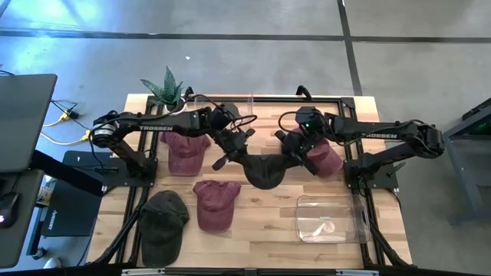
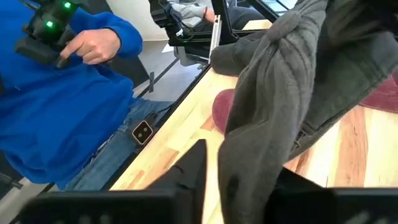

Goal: Pick & Place hat
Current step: Put the top black cap into the top transparent bin

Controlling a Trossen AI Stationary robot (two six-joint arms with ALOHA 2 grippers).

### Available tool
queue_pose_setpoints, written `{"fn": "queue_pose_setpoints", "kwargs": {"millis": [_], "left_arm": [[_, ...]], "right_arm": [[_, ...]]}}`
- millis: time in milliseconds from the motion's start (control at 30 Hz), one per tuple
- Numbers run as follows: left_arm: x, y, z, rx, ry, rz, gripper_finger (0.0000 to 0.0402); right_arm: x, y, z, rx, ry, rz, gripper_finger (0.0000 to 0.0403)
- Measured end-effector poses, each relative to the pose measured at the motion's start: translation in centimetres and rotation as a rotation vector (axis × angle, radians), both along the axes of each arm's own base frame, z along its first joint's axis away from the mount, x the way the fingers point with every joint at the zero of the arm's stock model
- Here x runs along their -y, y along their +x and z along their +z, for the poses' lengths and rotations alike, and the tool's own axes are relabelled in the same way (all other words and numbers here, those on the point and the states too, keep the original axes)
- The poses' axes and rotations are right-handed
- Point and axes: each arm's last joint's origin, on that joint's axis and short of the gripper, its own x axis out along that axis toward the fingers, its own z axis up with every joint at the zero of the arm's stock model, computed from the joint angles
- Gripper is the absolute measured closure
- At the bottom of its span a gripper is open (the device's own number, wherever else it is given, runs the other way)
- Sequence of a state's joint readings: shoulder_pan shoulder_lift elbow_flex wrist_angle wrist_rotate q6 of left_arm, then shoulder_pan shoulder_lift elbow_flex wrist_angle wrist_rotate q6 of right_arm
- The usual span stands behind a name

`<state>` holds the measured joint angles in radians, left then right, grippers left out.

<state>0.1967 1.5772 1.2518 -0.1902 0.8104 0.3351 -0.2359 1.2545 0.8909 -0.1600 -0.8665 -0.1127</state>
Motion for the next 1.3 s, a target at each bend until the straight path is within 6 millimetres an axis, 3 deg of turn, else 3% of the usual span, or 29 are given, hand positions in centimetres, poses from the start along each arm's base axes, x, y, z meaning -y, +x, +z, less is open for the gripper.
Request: {"fn": "queue_pose_setpoints", "kwargs": {"millis": [100,200,300,500,800,900,1167,1300], "left_arm": [[-0.1,0.0,-0.2,-0.02,0.017,0.034,0.0399],[-0.1,-0.1,-0.4,-0.054,0.024,0.056,0.0399],[-0.1,-0.3,-0.7,-0.09,0.027,0.069,0.0399],[0.0,-0.6,-0.8,-0.126,0.022,0.066,0.0399],[0.0,-1.0,0.5,-0.042,0.044,0.062,0.0392],[0.0,-0.9,0.6,-0.047,0.023,0.079,0.0361],[0.4,-0.2,0.0,-0.053,0.025,0.091,0.0218],[0.6,0.0,-0.3,-0.07,0.027,0.092,0.0189]], "right_arm": [[-0.1,0.0,0.0,0.015,-0.004,0.028,0.0288],[-0.2,-0.1,0.1,0.025,0.035,0.094,0.0282],[-0.3,-0.2,0.1,0.017,0.053,0.104,0.0303],[-0.3,-0.4,-0.1,0.003,0.034,0.107,0.0392],[-0.2,-0.3,-0.1,-0.001,-0.017,0.037,0.0397],[-0.1,-0.2,-0.1,0.0,-0.03,0.017,0.0394],[0.1,-0.1,-0.1,0.014,-0.079,-0.044,0.0397],[0.1,0.0,-0.1,0.024,-0.095,-0.043,0.0398]]}}
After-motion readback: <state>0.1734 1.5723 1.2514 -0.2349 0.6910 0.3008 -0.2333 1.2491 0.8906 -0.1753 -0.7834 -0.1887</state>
